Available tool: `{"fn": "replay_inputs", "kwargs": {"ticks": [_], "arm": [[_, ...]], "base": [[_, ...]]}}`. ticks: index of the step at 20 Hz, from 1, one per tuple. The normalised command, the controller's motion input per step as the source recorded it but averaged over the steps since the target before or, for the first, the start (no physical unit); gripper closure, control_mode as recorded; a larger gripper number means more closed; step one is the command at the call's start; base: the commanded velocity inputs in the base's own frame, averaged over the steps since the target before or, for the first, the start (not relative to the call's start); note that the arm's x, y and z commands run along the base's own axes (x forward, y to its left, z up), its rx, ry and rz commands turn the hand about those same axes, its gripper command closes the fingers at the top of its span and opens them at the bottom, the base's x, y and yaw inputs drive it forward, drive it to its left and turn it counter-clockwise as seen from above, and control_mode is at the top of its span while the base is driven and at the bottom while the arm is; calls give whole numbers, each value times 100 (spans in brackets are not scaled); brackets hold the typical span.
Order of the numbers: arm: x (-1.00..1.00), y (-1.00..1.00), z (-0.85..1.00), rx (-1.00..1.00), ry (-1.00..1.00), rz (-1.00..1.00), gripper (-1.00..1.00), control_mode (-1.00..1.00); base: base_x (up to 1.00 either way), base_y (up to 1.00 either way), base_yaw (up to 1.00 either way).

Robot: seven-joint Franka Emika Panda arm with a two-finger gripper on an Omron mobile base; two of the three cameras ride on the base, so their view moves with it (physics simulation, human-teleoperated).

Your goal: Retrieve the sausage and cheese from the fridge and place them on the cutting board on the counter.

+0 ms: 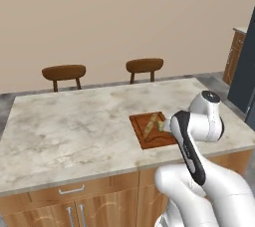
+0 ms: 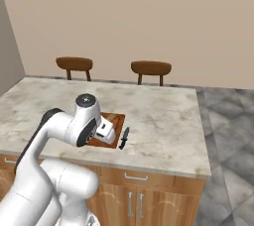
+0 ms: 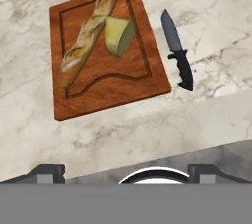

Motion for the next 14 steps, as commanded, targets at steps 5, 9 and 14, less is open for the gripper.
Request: {"fn": "replay_inputs", "kwargs": {"ticks": [5, 9, 14], "arm": [[-72, 13, 13, -10, -22, 8, -100, -100], [-9, 1, 5, -1, -2, 2, -100, -100], [0, 0, 0, 0, 0, 0, -100, -100]], "base": [[0, 0, 0], [0, 0, 0], [0, 0, 0]]}}
